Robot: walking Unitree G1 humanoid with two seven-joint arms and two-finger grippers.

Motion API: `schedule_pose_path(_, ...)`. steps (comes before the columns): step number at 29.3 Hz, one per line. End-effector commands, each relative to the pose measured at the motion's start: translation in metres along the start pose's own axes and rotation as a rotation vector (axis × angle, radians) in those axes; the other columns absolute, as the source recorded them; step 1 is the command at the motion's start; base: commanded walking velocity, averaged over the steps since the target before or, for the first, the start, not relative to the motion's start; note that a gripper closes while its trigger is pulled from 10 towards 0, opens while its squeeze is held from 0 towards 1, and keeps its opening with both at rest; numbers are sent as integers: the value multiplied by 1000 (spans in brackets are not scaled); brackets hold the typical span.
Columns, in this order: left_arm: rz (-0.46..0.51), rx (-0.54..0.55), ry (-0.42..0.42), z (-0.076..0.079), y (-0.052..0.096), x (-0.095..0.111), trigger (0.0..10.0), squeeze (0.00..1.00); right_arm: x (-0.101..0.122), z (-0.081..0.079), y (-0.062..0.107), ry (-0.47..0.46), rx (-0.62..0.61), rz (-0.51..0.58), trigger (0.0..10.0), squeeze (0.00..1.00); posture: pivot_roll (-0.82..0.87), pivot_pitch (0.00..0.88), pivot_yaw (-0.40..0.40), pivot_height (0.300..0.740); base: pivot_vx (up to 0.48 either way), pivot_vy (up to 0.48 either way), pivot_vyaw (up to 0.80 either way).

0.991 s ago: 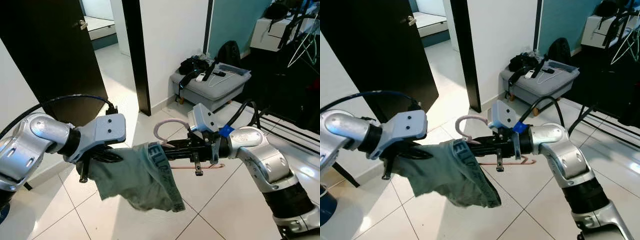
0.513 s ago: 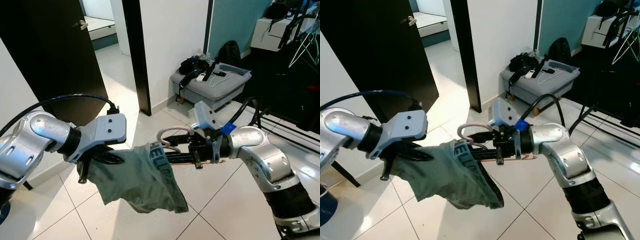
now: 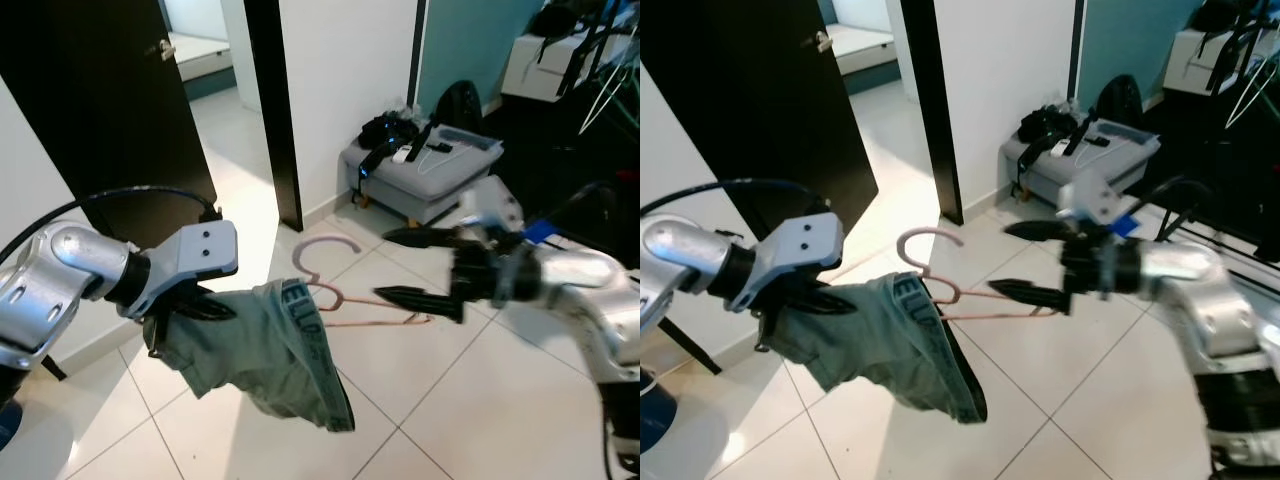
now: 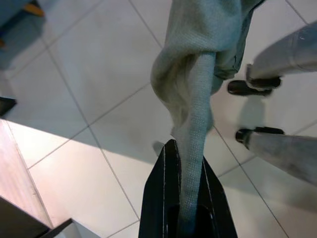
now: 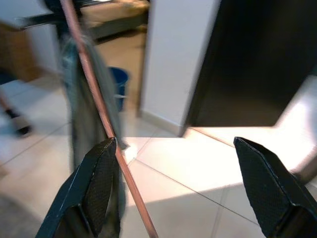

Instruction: Hang hanger

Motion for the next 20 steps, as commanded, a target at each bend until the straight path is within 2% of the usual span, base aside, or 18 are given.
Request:
schedule_pose_path(1, -15, 69, 9, -9, 15, -3, 0, 0, 0, 3, 14, -19, -74, 14, 10000, 1000, -84, 0, 106, 731, 0, 0, 0)
schedule_pose_path(2, 17, 108, 12, -14, 19, 0, 0, 0, -5, 0, 24, -64, -120, 33, 10000, 1000, -89, 0, 108, 731, 0, 0, 0)
schedule_pose_path(3, 17, 108, 12, -14, 19, 0, 0, 0, -5, 0, 24, -64, -120, 33, 10000, 1000, -89, 0, 108, 731, 0, 0, 0)
schedule_pose_path(5, 86, 145, 17, -19, 25, 8, 0, 0, -15, -13, 34, -156, -148, 71, 10000, 1000, -96, 0, 111, 731, 0, 0, 0)
schedule_pose_path(7, 146, 165, 12, -21, 28, 17, 0, 0, -33, -32, 41, -275, -78, 47, 10000, 0, -100, 0, 108, 731, 0, 0, 0)
schedule_pose_path(8, 165, 170, 11, -22, 29, 20, 0, 0, -39, -40, 43, -308, -50, 27, 10000, 0, -100, 0, 108, 731, 0, 0, 0)
schedule_pose_path(9, 165, 170, 11, -22, 29, 20, 0, 0, -39, -40, 43, -308, -50, 27, 10000, 0, -100, 0, 108, 731, 0, 0, 0)
schedule_pose_path(11, 213, 170, -9, -22, 30, 29, 0, 0, -61, -54, 46, -407, -31, -21, 10000, 0, -103, 0, 106, 731, 0, 0, 0)
schedule_pose_path(14, 239, 168, -21, -22, 30, 33, 0, 0, -70, -58, 45, -458, -50, -24, 10000, 0, -103, 0, 106, 731, 0, 0, 0)
schedule_pose_path(15, 255, 169, -32, -22, 30, 36, 0, 0, -79, -57, 43, -482, -99, -49, 10000, 0, -106, 0, 102, 731, 0, 0, 0)
schedule_pose_path(16, 268, 171, -47, -23, 30, 39, 1098, 0, -89, -55, 40, -517, -160, -74, 10000, 0, -106, 0, 102, 731, 0, 0, 0)
schedule_pose_path(17, 268, 171, -47, -23, 30, 39, 1098, 0, -89, -55, 40, -517, -160, -74, 10000, 0, -106, 0, 102, 731, 0, 0, 0)
schedule_pose_path(19, 291, 172, -73, -23, 31, 45, 2706, 0, -99, -49, 34, -587, -258, -74, 10000, 0, -102, 0, 100, 731, 0, 0, 0)
schedule_pose_path(20, 296, 173, -80, -24, 32, 46, 2706, 0, -99, -47, 33, -611, -276, -62, 10000, 0, -102, 0, 100, 731, 0, 0, 0)
Point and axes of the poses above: a point about 5 cm out from each wrist's last joint towards the gripper, its own y axis pointing back from the gripper into the wrist, its own x axis along the axis of the wrist's last joint, z = x × y, the point moved 1 cm from there along -y, pointing out of the wrist towards the gripper, and after that the axes turned 3 degrees about y, right-handed, at the moved point
